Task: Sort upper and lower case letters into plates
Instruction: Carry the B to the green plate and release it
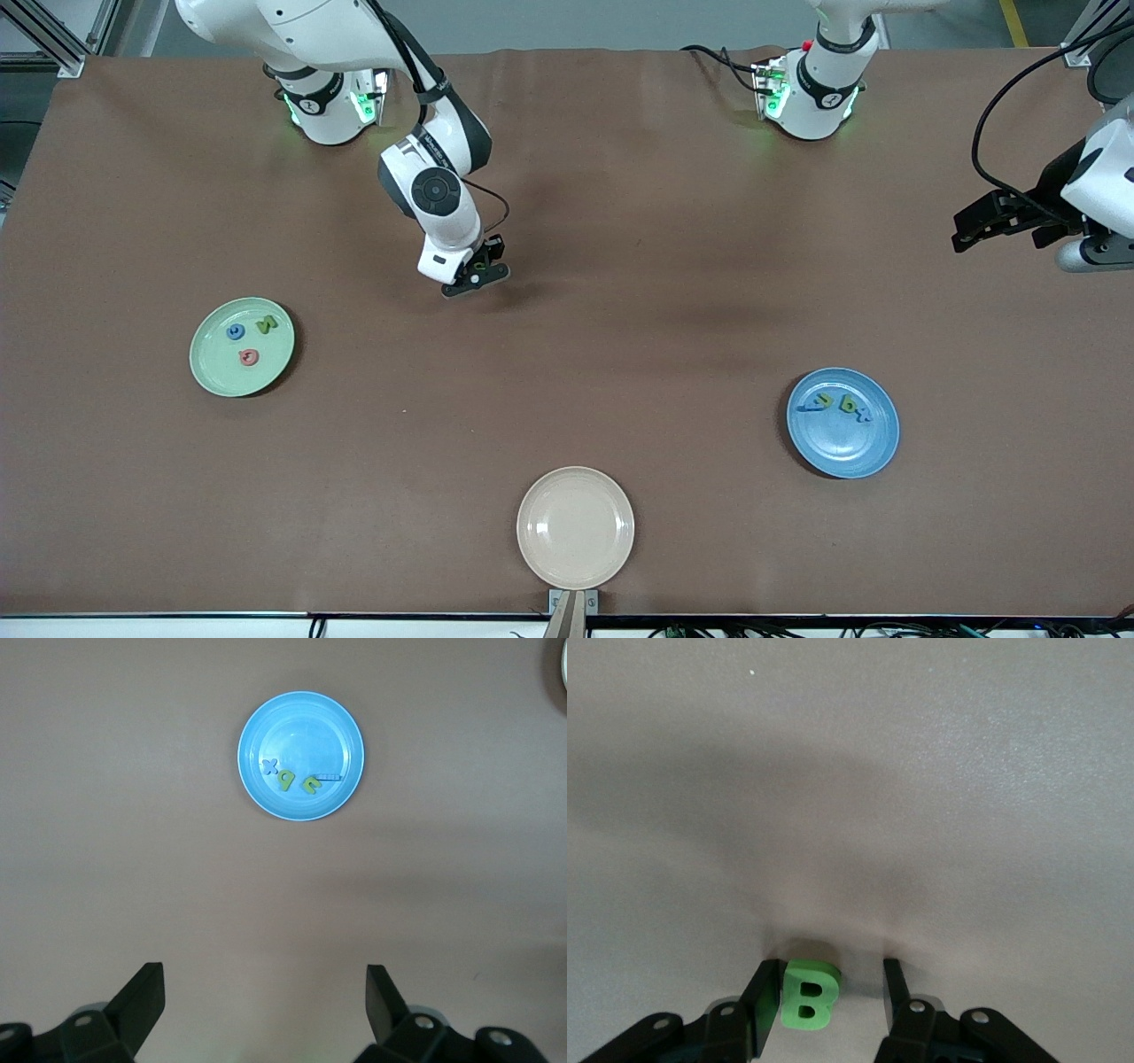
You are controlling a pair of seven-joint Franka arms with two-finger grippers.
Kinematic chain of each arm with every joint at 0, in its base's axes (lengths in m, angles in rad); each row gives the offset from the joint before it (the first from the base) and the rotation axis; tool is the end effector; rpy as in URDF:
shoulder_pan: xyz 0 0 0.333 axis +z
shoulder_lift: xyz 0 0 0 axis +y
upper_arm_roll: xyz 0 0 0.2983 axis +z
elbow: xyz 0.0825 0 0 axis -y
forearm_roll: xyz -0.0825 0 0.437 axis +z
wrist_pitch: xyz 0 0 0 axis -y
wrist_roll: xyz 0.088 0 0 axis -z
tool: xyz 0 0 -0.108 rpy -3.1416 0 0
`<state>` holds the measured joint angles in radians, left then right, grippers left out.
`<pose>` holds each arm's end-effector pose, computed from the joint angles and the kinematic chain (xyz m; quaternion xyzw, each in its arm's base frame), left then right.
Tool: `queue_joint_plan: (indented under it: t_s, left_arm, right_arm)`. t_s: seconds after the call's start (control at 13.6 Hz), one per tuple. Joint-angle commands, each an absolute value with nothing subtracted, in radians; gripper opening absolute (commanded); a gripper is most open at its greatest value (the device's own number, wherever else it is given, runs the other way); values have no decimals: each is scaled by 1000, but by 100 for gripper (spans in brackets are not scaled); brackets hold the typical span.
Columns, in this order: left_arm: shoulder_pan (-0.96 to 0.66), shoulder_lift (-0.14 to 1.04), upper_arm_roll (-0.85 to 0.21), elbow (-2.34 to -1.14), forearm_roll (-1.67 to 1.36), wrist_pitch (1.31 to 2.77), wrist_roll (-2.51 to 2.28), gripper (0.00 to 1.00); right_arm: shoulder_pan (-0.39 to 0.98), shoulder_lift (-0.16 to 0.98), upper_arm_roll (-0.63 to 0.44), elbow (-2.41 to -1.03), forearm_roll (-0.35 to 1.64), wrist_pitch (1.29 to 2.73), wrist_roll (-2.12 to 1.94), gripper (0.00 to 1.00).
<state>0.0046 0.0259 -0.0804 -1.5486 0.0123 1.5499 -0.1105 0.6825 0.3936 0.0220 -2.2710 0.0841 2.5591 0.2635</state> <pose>0.6112 -0.0445 0.5999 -0.9998 -0.0174 0.0117 0.0062 0.4121 0.3500 0.1099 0.9815 0.1822 -0.0586 0.0020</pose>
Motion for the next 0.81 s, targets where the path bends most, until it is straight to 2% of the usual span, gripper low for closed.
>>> queue_joint_plan:
  t_s: [0.0,0.29,0.59,0.73]
  left_arm:
    - [9,-2,-80,-1565,-2,1560,-92,100]
    - [5,3,-80,-1566,-2,1568,-94,100]
    - [6,5,-80,-1565,-3,1577,-94,100]
    - [8,3,-80,-1565,-3,1577,-94,100]
  right_arm:
    - [683,383,28,-2303,101,2566,250,47]
    - [687,383,28,-2301,101,2568,253,35]
    - [689,383,28,-2299,101,2568,253,11]
    - [690,373,28,-2299,101,2563,293,7]
